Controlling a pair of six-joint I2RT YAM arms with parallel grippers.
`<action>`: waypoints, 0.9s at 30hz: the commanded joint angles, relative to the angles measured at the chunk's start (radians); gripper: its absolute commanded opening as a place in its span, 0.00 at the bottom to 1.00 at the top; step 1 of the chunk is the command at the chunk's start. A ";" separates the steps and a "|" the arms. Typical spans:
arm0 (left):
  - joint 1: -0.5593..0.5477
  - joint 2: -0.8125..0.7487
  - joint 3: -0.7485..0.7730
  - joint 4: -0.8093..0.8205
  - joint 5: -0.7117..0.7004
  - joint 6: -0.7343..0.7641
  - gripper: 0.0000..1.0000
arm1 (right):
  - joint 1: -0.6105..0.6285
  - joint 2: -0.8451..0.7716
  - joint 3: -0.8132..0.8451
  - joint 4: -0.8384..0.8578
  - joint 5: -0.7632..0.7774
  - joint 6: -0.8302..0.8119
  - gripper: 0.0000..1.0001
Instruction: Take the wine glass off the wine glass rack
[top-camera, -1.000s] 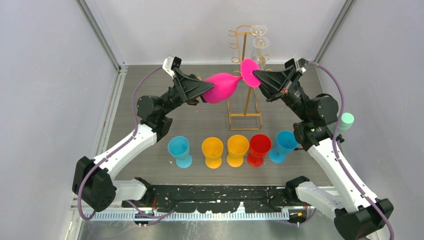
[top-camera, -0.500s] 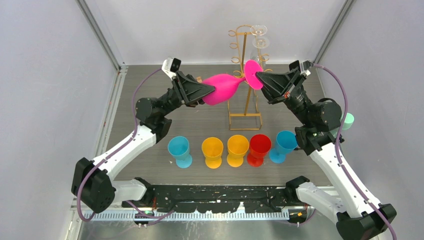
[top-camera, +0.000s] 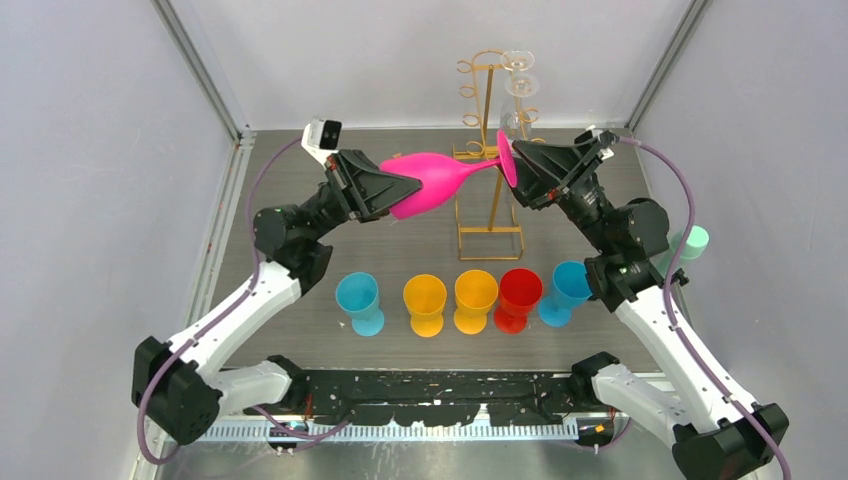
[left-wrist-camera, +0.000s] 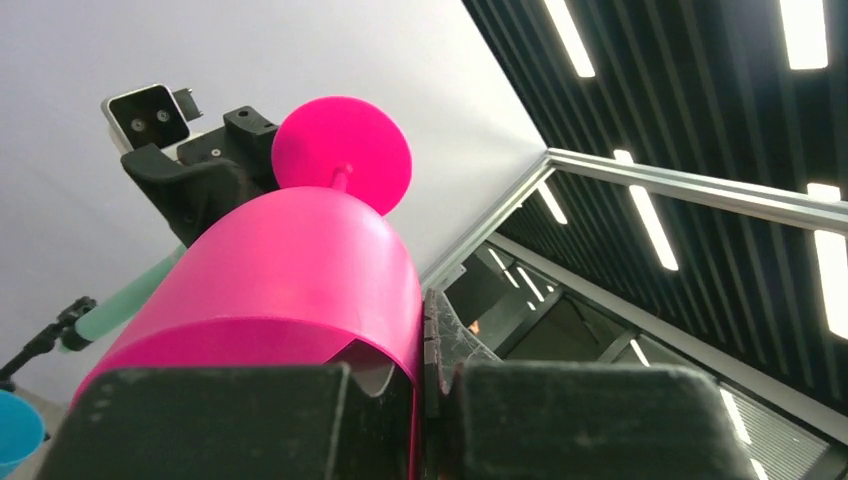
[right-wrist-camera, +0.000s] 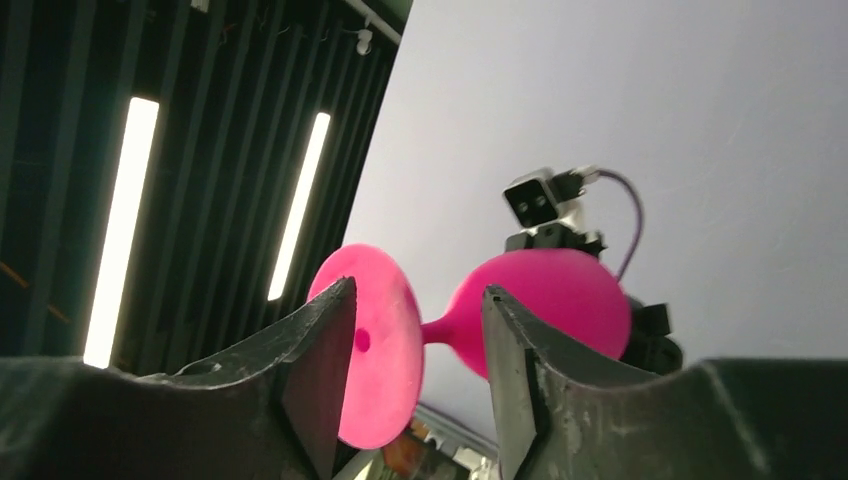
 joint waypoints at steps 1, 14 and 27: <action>0.019 -0.105 0.025 -0.156 0.032 0.200 0.00 | -0.010 -0.007 0.028 -0.059 0.051 -0.082 0.61; 0.027 -0.340 0.305 -1.611 -0.771 1.147 0.00 | -0.010 -0.117 0.099 -0.512 0.218 -0.365 0.72; 0.035 -0.070 0.328 -2.105 -1.143 1.219 0.00 | -0.010 -0.133 0.117 -0.588 0.243 -0.435 0.68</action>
